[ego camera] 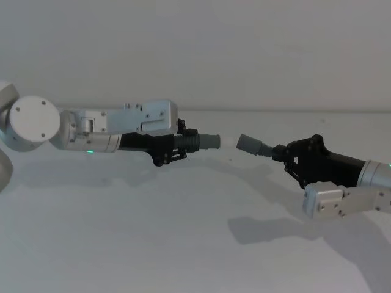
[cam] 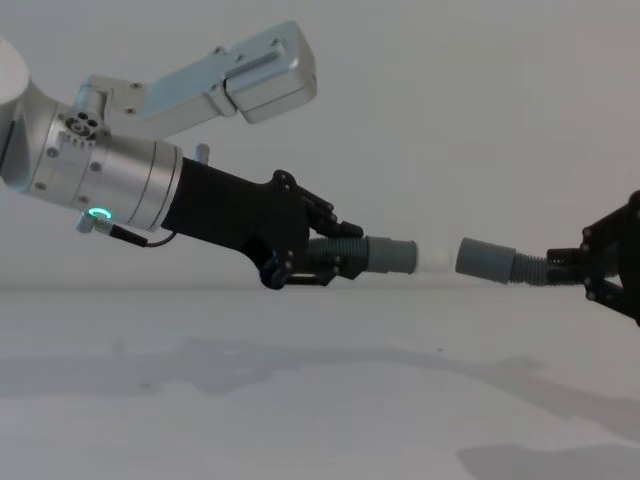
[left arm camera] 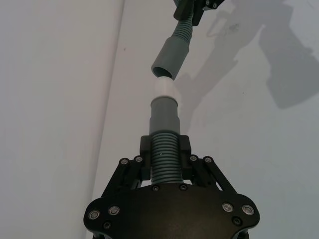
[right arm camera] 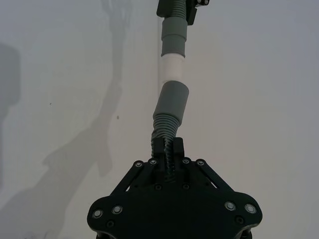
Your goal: Use both hands to pick up one end of the pipe from the table, align the ends, and insert them.
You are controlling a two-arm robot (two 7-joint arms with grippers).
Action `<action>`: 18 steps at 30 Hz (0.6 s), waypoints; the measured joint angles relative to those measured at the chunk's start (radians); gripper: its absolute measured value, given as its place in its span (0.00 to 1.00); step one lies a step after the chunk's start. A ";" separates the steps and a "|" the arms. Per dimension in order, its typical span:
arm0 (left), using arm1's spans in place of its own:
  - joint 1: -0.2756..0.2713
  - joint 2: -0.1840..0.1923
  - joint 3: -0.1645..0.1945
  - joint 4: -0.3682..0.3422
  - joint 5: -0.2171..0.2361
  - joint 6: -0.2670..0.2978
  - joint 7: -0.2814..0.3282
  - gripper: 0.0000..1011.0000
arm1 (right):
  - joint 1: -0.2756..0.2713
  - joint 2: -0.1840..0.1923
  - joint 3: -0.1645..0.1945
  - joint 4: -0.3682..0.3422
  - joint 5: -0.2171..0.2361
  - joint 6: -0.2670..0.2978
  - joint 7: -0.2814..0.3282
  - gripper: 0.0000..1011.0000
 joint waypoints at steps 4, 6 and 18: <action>0.000 0.000 0.000 0.000 0.000 0.000 0.000 0.30 | 0.004 -0.001 -0.004 0.003 0.000 0.000 0.000 0.08; 0.000 0.000 0.000 0.000 0.000 0.000 0.000 0.30 | 0.007 -0.002 -0.007 0.006 0.000 0.000 0.000 0.08; 0.000 0.000 0.000 0.000 0.000 0.000 0.000 0.30 | 0.023 -0.006 -0.027 0.018 -0.005 0.000 0.003 0.07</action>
